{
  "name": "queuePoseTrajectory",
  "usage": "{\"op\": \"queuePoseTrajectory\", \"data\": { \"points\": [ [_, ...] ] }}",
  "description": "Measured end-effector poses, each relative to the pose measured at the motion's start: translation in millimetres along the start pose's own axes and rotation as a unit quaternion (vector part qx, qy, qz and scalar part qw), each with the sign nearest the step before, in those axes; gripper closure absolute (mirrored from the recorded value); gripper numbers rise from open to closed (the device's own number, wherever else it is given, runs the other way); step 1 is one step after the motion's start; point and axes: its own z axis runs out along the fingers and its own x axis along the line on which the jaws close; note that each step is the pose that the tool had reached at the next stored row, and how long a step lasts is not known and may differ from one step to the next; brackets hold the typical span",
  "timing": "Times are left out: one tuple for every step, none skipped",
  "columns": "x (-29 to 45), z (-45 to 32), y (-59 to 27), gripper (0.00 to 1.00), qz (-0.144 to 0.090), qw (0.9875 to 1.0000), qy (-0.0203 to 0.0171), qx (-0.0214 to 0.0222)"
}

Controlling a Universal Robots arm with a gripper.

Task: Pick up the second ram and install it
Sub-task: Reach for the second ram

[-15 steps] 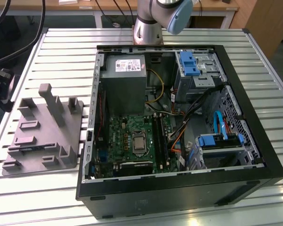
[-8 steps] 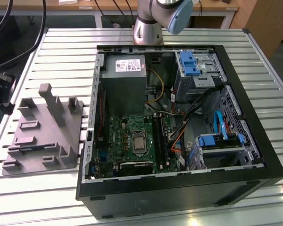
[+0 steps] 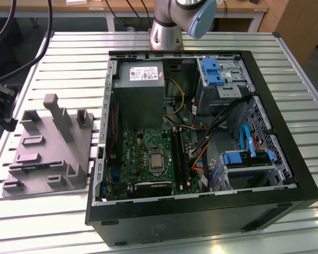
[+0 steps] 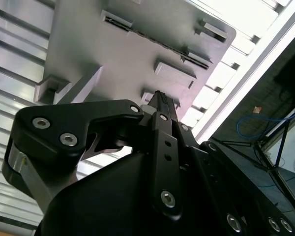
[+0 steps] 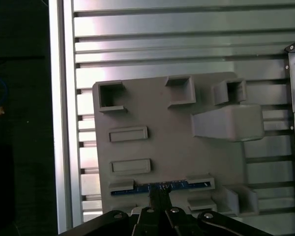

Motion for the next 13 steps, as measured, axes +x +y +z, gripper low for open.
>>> {"op": "queuePoseTrajectory", "data": {
  "points": [
    [0.0, 0.6, -0.3, 0.9, 0.0, 1.0, 0.0, 0.0],
    [0.0, 1.3, -0.5, 0.9, 0.0, 1.0, 0.0, 0.0],
    [0.0, 2.0, -0.7, 0.9, 0.0, 1.0, 0.0, 0.0],
    [0.0, 2.7, -1.0, 0.9, 0.0, 1.0, 0.0, 0.0],
    [0.0, 3.4, -1.2, 0.9, 0.0, 1.0, 0.0, 0.0],
    [0.0, 4.1, -1.5, 0.9, 0.0, 1.0, 0.0, 0.0],
    [0.0, 4.8, -1.7, 0.9, 0.0, 1.0, 0.0, 0.0],
    [0.0, 5.7, -2.0, 0.9, 0.0, 1.0, 0.0, 0.0],
    [0.0, 6.3, -2.2, 0.9, 0.0, 1.0, 0.0, 0.0],
    [0.0, 7.0, -2.5, 0.9, 0.0, 1.0, 0.0, 0.0],
    [0.0, 7.7, -2.8, 0.9, 0.0, 1.0, 0.0, 0.0],
    [0.0, 8.4, -3.0, 0.9, 0.0, 1.0, 0.0, 0.0],
    [0.0, 9.1, -3.2, 0.9, 0.0, 1.0, 0.0, 0.0]
  ]
}}
